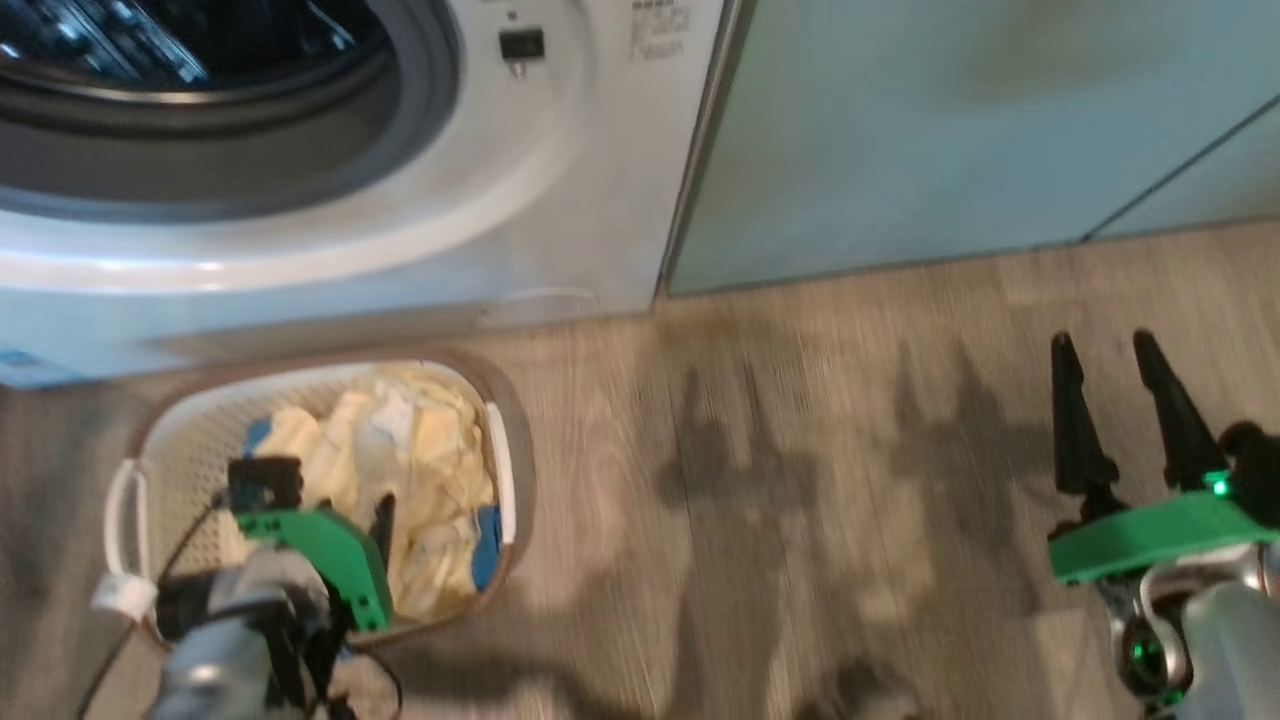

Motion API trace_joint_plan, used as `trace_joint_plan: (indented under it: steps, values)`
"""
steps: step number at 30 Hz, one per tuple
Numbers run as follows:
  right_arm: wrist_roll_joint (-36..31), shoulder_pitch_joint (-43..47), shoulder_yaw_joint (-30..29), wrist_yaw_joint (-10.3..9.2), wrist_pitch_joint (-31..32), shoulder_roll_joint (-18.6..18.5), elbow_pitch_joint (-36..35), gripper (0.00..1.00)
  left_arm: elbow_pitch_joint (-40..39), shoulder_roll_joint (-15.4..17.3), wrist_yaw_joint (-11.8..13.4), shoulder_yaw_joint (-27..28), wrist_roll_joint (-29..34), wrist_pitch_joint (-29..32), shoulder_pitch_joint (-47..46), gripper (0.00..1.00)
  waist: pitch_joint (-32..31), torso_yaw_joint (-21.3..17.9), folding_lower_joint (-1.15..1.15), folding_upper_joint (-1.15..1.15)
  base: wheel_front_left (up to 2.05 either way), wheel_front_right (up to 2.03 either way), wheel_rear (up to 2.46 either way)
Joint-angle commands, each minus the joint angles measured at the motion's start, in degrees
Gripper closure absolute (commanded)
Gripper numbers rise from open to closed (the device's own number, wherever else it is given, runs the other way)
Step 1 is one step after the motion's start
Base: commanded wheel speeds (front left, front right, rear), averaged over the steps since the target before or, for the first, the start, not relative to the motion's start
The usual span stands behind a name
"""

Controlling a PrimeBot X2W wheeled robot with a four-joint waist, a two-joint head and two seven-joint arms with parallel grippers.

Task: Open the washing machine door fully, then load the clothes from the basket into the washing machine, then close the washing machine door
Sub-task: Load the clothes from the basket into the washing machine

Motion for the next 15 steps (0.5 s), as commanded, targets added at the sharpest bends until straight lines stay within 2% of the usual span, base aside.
trace_joint_plan:
  steps: [1,15]
  values:
    - [0.4,-1.37,1.14,0.1,-0.56,-0.69,-1.87,0.0,-0.22,2.11,-0.04,1.06,-0.35,0.03,-1.35,0.0,3.27,-0.94,-0.02,0.0,0.0,0.0,0.0]
    - [0.41,-8.67,3.11,0.1,-0.56,0.28,-4.19,0.0,3.1,6.7,-0.04,-3.24,-2.04,4.26,-13.73,0.0,18.24,-3.7,-0.02,0.0,0.0,0.0,0.0]
